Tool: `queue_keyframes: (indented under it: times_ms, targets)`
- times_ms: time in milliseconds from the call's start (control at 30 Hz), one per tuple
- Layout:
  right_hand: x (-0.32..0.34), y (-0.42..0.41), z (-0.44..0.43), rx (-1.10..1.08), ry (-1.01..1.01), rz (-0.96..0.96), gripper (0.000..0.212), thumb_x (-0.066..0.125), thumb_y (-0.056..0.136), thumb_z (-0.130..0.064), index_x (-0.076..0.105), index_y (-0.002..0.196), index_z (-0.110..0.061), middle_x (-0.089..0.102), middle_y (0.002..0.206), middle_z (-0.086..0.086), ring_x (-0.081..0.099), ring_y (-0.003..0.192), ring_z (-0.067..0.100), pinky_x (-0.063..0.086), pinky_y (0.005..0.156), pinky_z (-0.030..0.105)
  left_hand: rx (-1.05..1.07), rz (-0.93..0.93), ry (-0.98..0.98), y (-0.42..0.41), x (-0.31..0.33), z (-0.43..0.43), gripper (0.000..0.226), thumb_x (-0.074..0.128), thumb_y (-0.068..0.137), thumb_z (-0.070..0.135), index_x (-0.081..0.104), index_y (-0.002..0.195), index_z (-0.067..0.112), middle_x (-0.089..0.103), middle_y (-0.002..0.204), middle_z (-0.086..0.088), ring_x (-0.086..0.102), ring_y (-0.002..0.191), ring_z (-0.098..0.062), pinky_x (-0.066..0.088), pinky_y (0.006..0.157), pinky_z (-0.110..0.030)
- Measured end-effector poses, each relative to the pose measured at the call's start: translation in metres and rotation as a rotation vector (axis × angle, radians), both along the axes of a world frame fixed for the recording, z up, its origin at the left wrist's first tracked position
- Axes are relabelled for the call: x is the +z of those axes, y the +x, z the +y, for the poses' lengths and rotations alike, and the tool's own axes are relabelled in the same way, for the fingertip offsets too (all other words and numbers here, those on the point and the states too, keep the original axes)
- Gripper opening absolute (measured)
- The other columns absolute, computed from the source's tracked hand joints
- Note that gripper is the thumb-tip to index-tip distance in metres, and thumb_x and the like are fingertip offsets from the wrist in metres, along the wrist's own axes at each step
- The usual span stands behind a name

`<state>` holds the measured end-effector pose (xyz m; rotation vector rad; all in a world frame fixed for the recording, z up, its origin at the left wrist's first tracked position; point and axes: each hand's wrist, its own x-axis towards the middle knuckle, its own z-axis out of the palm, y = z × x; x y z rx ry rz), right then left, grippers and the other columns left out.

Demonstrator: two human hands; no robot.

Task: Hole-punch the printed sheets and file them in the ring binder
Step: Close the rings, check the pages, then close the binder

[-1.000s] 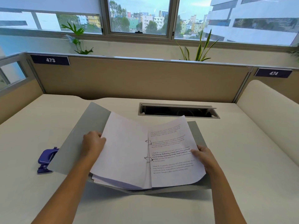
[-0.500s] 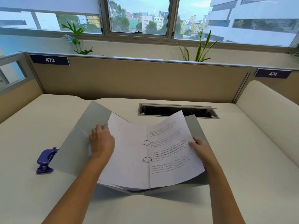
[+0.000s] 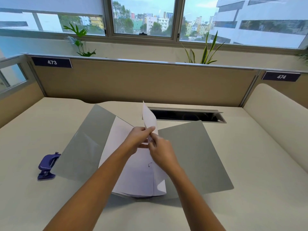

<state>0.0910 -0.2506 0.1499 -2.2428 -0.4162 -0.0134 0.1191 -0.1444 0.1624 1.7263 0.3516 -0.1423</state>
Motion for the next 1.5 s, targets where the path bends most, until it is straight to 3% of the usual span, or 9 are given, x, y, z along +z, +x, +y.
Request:
queue_keyframes:
  times_ms: [100, 267, 367, 500, 800, 1067, 1233, 1367, 1500]
  targets:
    - [-0.003, 0.001, -0.003, 0.048, 0.035, 0.087, 0.036, 0.038, 0.101, -0.030, 0.051, 0.133, -0.022, 0.065, 0.122, 0.004, 0.061, 0.108, 0.019, 0.046, 0.084, 0.027, 0.080, 0.008, 0.122, 0.004, -0.004, 0.012, 0.020, 0.046, 0.093, 0.013, 0.060, 0.099, 0.001, 0.063, 0.098, -0.013, 0.064, 0.086, -0.024, 0.054, 0.063, -0.025]
    - [-0.026, 0.022, -0.037, -0.112, -0.053, 0.079, 0.041, 0.037, 0.101, -0.032, 0.049, 0.136, -0.016, 0.057, 0.134, 0.007, 0.053, 0.122, 0.023, 0.040, 0.097, 0.028, 0.212, -0.021, 0.446, 0.004, -0.004, 0.047, 0.020, 0.045, 0.083, 0.007, 0.064, 0.078, 0.002, 0.059, 0.080, -0.012, 0.052, 0.071, -0.027, 0.037, 0.057, -0.024]
    - [-0.049, 0.030, -0.064, -0.231, -0.124, 0.041, 0.041, 0.038, 0.101, -0.027, 0.046, 0.137, -0.011, 0.052, 0.138, 0.009, 0.048, 0.127, 0.024, 0.034, 0.103, 0.028, 0.261, -0.038, 0.591, 0.003, -0.003, 0.067, 0.021, 0.046, 0.084, 0.006, 0.064, 0.075, 0.002, 0.058, 0.078, -0.014, 0.052, 0.072, -0.028, 0.039, 0.062, -0.027]
    - [-0.080, 0.034, -0.088, -0.260, -0.190, -0.008, 0.040, 0.040, 0.100, -0.024, 0.045, 0.137, -0.011, 0.049, 0.141, 0.007, 0.044, 0.130, 0.022, 0.032, 0.108, 0.031, 0.311, -0.019, 0.740, 0.002, -0.008, 0.088, 0.023, 0.050, 0.088, 0.008, 0.069, 0.095, -0.003, 0.064, 0.095, -0.022, 0.059, 0.087, -0.035, 0.046, 0.071, -0.035]
    - [-0.125, 0.034, -0.104, -0.198, -0.419, -0.001, 0.046, 0.038, 0.100, -0.030, 0.036, 0.143, -0.015, 0.030, 0.153, 0.006, 0.027, 0.142, 0.020, 0.020, 0.116, 0.031, 0.295, 0.013, 0.967, -0.002, -0.022, 0.104, 0.022, 0.056, 0.087, 0.003, 0.066, 0.107, -0.001, 0.066, 0.107, -0.023, 0.062, 0.098, -0.039, 0.051, 0.082, -0.038]
    - [-0.140, 0.030, -0.109, -0.179, -0.441, 0.032, 0.049, 0.032, 0.101, -0.034, 0.027, 0.147, -0.019, 0.021, 0.157, 0.001, 0.019, 0.145, 0.017, 0.015, 0.117, 0.030, 0.412, -0.104, 1.337, -0.008, -0.014, 0.126, 0.044, 0.064, 0.083, 0.013, 0.053, 0.125, 0.006, 0.043, 0.134, -0.019, 0.040, 0.121, -0.036, 0.034, 0.097, -0.044]
    - [-0.140, 0.034, -0.110, -0.171, -0.448, 0.069, 0.050, 0.035, 0.100, -0.032, 0.028, 0.147, -0.017, 0.021, 0.157, 0.003, 0.019, 0.145, 0.019, 0.016, 0.118, 0.031, 0.422, 0.173, 1.013, -0.013, 0.020, 0.141, 0.036, 0.054, 0.091, 0.018, 0.051, 0.121, -0.002, 0.054, 0.124, -0.026, 0.051, 0.114, -0.042, 0.043, 0.091, -0.043]
    - [-0.124, 0.042, -0.100, -0.154, -0.399, 0.183, 0.051, 0.037, 0.100, -0.030, 0.029, 0.146, -0.010, 0.022, 0.156, 0.009, 0.020, 0.144, 0.022, 0.017, 0.116, 0.031, 0.246, 0.102, 0.708, -0.017, 0.046, 0.153, 0.029, 0.051, 0.091, 0.011, 0.060, 0.117, 0.003, 0.062, 0.115, -0.023, 0.059, 0.104, -0.038, 0.047, 0.088, -0.040]
    - [-0.098, 0.036, -0.068, -0.122, -0.094, 0.237, 0.046, 0.040, 0.100, -0.029, 0.038, 0.141, -0.007, 0.037, 0.148, 0.008, 0.032, 0.138, 0.020, 0.024, 0.113, 0.029, 0.059, 0.052, 0.387, -0.030, 0.072, 0.135, 0.021, 0.044, 0.098, 0.013, 0.056, 0.113, 0.008, 0.063, 0.094, -0.012, 0.061, 0.080, -0.024, 0.049, 0.068, -0.030]
